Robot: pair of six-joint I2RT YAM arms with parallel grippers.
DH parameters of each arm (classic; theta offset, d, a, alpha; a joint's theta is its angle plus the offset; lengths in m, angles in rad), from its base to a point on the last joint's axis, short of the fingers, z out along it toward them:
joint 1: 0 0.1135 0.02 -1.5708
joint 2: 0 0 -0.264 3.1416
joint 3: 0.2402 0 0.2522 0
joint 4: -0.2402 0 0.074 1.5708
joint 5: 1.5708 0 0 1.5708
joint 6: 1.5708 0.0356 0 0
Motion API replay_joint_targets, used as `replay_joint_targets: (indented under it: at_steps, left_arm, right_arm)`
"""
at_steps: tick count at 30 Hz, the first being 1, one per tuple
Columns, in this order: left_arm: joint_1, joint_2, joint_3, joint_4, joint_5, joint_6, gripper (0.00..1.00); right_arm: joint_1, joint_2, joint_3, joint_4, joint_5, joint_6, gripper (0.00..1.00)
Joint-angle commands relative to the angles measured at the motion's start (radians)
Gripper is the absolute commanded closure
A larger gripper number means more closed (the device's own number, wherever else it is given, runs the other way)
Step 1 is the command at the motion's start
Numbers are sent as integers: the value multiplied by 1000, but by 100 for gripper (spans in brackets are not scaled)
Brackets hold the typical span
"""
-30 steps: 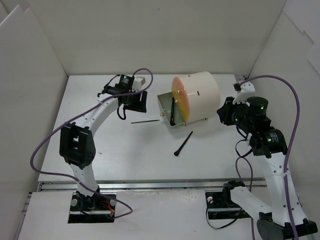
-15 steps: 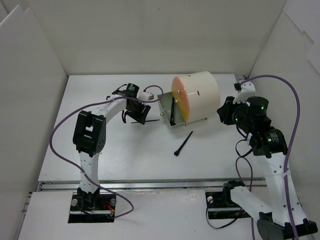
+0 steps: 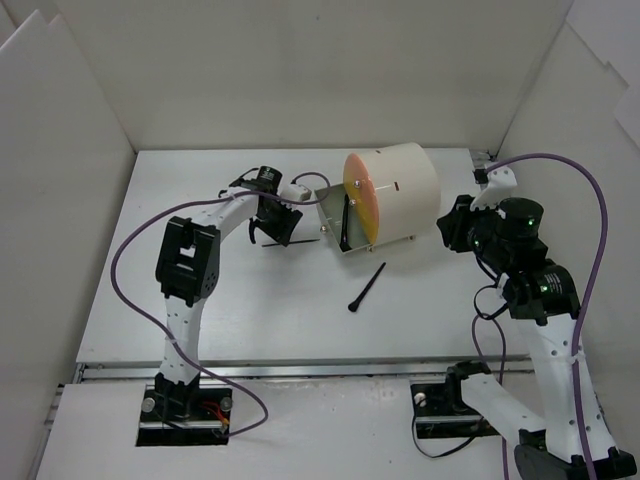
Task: Organize the makeup
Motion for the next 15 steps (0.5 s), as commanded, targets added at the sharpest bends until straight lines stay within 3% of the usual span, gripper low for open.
replay_joint_targets:
  at_steps: [1, 8, 15]
  left_arm:
    - [4, -27, 7, 2, -29, 29, 56]
    - [-16, -4, -14, -4, -69, -26, 61]
    - [-26, -48, -112, 25, -174, -100, 76]
  right_arm:
    - [8, 6, 8, 60, 8, 0, 83]
    - [8, 8, 6, 62, 3, 3, 83]
    - [6, -6, -6, 62, 6, 5, 83]
